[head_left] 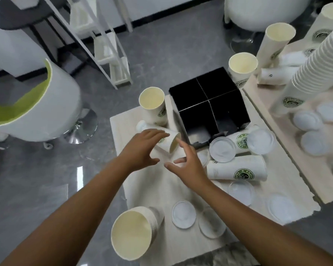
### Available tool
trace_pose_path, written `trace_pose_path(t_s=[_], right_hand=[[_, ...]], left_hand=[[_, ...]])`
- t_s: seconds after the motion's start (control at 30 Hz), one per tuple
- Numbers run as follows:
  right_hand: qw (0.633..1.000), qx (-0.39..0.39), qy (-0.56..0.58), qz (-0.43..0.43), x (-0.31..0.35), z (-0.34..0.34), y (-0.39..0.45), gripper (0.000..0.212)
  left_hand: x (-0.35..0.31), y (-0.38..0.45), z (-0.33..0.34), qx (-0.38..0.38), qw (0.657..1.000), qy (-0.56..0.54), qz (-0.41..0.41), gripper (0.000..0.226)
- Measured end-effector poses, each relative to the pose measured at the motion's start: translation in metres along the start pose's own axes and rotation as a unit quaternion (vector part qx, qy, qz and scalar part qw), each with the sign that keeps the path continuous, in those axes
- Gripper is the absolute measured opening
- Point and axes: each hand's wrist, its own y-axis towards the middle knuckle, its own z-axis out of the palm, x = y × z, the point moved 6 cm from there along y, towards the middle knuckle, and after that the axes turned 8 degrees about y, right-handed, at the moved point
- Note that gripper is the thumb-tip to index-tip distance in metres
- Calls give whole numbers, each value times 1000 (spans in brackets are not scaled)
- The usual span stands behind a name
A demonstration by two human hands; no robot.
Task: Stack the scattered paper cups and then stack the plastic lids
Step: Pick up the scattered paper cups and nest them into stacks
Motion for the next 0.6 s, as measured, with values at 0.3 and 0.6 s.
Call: trace_pose_path(t_s=[0.3,0.6], right_hand=[[998,9,-15,66,-29,1,11,99],[999,31,21,37,-21,4,2,110]], left_hand=[[-13,57,43,71,988,128,56,107],[-7,30,17,-24,997,-59,-48,90]])
